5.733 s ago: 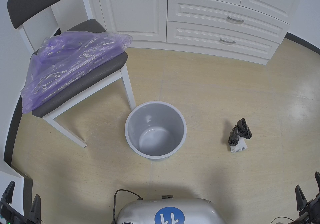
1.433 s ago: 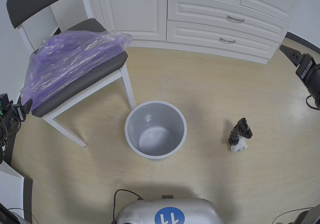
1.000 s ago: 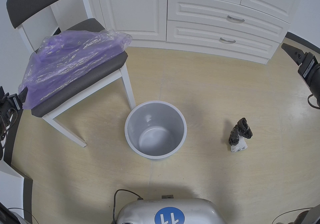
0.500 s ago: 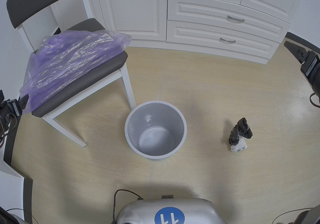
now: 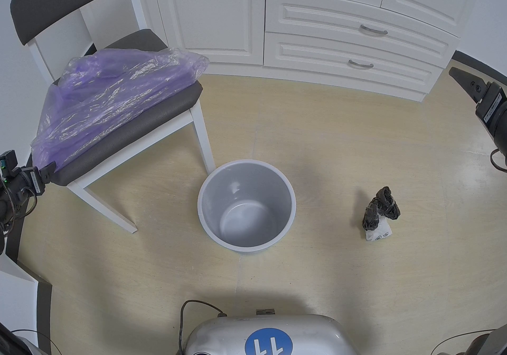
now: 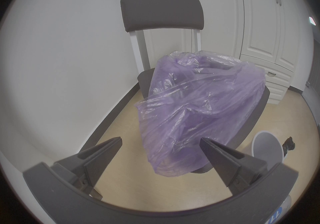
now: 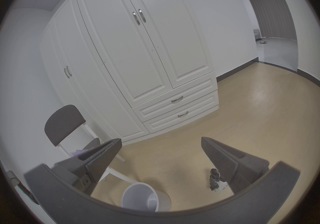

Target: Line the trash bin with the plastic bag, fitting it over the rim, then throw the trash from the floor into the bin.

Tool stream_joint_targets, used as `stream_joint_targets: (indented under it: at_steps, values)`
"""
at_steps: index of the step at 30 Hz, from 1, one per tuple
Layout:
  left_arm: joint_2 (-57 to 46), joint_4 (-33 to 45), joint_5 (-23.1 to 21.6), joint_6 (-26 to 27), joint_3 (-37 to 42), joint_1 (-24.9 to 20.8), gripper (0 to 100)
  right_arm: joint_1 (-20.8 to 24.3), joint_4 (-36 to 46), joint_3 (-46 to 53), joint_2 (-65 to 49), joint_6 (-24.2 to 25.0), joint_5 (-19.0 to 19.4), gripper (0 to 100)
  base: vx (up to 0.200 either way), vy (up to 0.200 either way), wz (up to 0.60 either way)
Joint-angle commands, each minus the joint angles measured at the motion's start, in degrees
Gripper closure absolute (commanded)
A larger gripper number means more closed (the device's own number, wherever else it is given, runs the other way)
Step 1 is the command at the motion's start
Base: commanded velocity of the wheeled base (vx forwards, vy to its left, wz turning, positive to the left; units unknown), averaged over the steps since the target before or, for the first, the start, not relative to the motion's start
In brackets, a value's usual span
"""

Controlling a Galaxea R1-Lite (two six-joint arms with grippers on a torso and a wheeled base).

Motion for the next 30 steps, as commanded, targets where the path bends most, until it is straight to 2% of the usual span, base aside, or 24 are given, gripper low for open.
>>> stream_joint_targets:
  at_steps: [1,12,19,30]
  values:
    - [2.6,-0.4,0.2,-0.1,-1.0,0.3,0,0.0,-0.2,-0.2,-0.2,0.0,0.0,0,0.000,0.000,0.00]
    - [6.4,-5.5,0.6,-0.5,-1.7,0.5,0,0.6,-0.3,0.2,0.1,0.0,-0.2,0,0.000,0.000,0.00]
    - [10.6,-12.3,5.7,-0.6,-2.4,0.3,0,0.6,-0.4,0.2,-0.2,0.0,-0.3,0,0.000,0.000,0.00]
    - [10.5,-16.7,5.5,-3.4,-2.0,-0.2,0,0.6,-0.4,0.2,-0.2,0.0,-0.2,0,0.000,0.000,0.00]
